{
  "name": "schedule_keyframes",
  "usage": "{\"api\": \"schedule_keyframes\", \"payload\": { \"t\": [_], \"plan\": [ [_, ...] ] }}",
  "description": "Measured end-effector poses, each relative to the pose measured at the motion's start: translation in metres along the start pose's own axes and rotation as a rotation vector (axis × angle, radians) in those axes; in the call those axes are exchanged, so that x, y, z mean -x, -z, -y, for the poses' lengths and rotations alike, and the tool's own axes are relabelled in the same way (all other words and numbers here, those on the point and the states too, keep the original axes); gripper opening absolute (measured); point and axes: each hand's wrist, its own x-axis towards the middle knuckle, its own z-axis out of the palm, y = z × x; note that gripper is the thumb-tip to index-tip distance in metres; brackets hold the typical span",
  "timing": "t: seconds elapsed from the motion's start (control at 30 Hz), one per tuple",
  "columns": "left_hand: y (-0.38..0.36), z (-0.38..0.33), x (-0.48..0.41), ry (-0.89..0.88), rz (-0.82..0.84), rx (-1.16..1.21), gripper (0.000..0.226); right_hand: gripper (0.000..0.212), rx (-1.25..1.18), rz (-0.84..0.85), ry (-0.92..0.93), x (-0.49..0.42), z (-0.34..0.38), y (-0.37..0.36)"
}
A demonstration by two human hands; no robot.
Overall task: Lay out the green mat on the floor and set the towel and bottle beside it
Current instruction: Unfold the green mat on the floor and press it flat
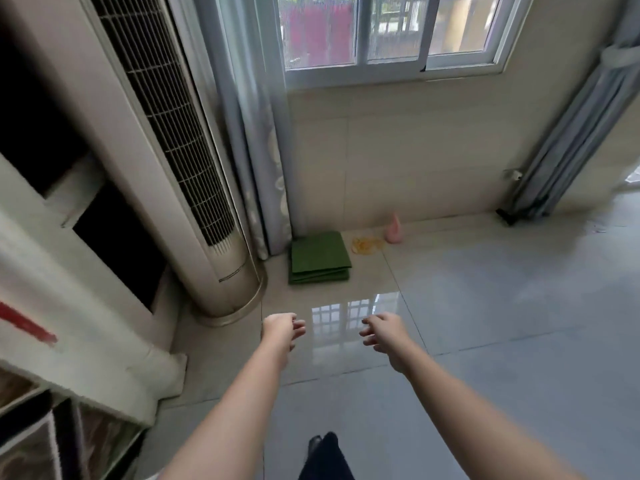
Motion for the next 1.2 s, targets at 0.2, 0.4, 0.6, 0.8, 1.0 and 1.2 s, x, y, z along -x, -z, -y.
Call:
{"api": "schedule_keyframes", "payload": {
  "t": [0.2, 0.4, 0.6, 0.8, 1.0, 1.2],
  "plan": [
    [-0.033, -0.12, -0.14, -0.013, -0.007, -0.048, 0.027, 0.013, 0.035, -0.028, 0.033, -0.128, 0.123, -0.018],
    [-0.082, -0.191, -0.248, 0.053, 0.04, -0.101, 0.026, 0.009, -0.029, -0.046, -0.122, -0.255, 0.187, -0.033],
    [-0.124, -0.267, -0.404, 0.115, -0.037, -0.151, 0.015, 0.012, -0.04, -0.015, -0.176, -0.44, 0.256, -0.065],
    [-0.176, -0.307, -0.564, 0.148, -0.058, -0.259, 0.027, 0.014, 0.005, -0.015, -0.244, -0.605, 0.28, -0.094],
    [-0.215, -0.279, -0.738, 0.169, -0.052, -0.4, 0.018, 0.015, 0.044, -0.022, -0.275, -0.772, 0.237, -0.139],
    [-0.228, -0.194, -0.922, 0.1, 0.032, -0.734, 0.023, 0.017, 0.167, 0.005, -0.255, -0.935, 0.119, -0.196]
  ]
}}
